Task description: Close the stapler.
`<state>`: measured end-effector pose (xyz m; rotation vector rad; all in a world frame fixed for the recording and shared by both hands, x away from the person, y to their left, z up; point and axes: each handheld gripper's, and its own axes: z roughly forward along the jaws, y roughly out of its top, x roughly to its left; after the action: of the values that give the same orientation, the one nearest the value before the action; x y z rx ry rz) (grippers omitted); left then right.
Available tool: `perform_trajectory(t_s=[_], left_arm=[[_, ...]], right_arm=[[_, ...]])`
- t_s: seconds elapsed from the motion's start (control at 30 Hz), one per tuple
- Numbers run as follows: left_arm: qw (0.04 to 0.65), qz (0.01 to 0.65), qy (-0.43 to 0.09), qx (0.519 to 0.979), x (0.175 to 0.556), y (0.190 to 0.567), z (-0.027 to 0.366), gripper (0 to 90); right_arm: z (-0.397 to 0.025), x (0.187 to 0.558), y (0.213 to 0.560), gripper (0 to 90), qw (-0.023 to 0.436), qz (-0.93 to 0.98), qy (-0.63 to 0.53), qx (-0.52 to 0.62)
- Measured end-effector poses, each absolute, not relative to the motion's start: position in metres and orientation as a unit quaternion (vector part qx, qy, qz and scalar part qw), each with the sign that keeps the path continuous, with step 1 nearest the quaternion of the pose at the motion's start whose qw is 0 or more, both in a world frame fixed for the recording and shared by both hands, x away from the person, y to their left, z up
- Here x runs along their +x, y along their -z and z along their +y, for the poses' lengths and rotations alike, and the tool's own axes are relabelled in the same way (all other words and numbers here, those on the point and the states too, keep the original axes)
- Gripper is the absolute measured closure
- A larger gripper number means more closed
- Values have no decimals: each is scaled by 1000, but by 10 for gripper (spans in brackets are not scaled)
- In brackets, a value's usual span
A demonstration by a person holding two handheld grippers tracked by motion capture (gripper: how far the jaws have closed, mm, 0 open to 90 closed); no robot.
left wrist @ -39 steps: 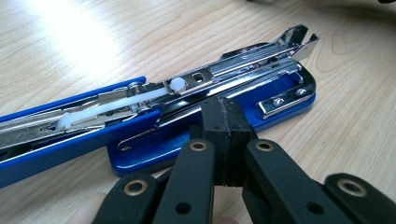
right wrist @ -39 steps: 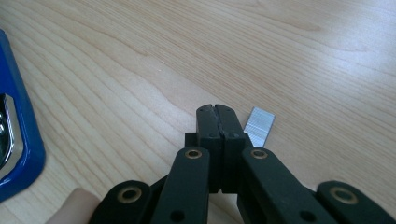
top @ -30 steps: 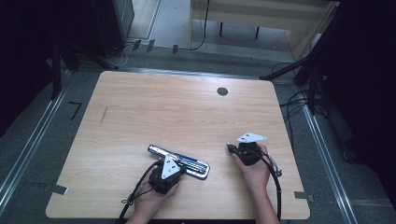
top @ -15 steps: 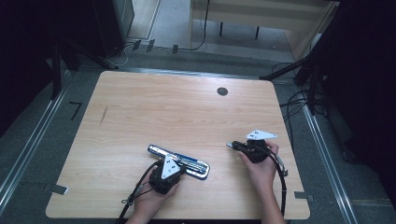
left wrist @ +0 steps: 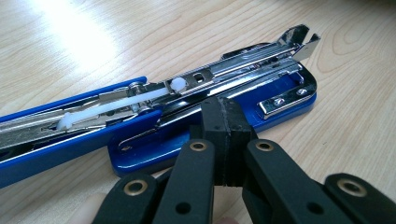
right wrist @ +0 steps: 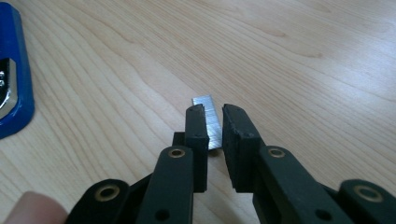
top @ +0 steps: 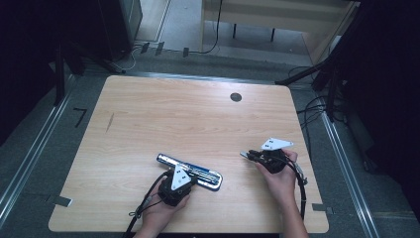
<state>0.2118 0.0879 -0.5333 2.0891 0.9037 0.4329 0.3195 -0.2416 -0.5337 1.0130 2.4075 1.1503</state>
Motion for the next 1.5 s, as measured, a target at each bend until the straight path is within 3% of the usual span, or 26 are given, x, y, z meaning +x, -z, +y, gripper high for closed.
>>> perform_trajectory(t_s=[0.13, 0.67, 1.07, 1.17, 1.5], left_arm=[[401, 358, -171, 826, 212, 533, 88, 900], [403, 358, -169, 825, 212, 533, 88, 900], [403, 359, -169, 825, 212, 533, 88, 900], [403, 359, -169, 825, 212, 533, 88, 900], [403, 359, -169, 825, 212, 533, 88, 900]], right_arm=[[-245, 322, 536, 740, 135, 834, -411, 342], [-246, 329, 543, 716, 123, 832, -421, 339], [-245, 330, 547, 725, 117, 837, -417, 334], [-245, 330, 549, 789, 117, 836, -422, 330], [-243, 328, 547, 798, 135, 837, -412, 333]])
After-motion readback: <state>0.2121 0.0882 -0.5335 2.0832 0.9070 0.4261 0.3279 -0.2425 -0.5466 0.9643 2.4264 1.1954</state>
